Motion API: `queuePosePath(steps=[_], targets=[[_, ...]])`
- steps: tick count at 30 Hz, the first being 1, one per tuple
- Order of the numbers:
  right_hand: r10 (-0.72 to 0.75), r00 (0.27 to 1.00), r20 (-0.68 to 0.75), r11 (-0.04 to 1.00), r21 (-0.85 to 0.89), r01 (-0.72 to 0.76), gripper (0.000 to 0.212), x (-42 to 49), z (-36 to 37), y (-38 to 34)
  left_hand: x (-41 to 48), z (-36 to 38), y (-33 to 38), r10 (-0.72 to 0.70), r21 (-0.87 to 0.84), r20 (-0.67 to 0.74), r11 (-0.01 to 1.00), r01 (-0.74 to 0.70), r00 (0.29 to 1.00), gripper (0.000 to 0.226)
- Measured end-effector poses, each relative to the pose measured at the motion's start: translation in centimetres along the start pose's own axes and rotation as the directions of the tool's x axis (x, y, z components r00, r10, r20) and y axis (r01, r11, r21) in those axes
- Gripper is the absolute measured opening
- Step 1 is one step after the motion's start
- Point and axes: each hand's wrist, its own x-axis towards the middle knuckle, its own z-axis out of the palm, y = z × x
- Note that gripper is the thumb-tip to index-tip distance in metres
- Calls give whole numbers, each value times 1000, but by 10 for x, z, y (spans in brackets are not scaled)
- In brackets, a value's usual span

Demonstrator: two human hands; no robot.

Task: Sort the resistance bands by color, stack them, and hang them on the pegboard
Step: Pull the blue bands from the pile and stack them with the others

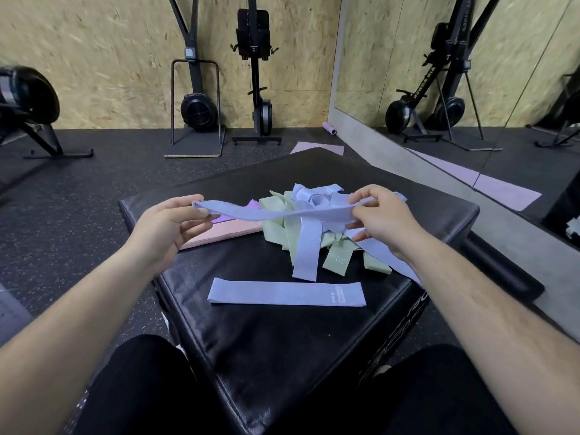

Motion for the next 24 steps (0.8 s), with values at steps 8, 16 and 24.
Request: queuePosePath(steps=[8,16,24], targets=[[-19,953,301,925,366,-97,20,0,-18,-5,-1,-8,1,76,178,4,981,-75,997,17],[-43,949,313,989,150,-5,19,-2,-18,9,6,-14,-9,128,404,-116,912,-71,985,34],[-26,977,209,1000,0,27,44,-5,-10,16,3,-9,-19,74,269,-78,962,-51,994,29]])
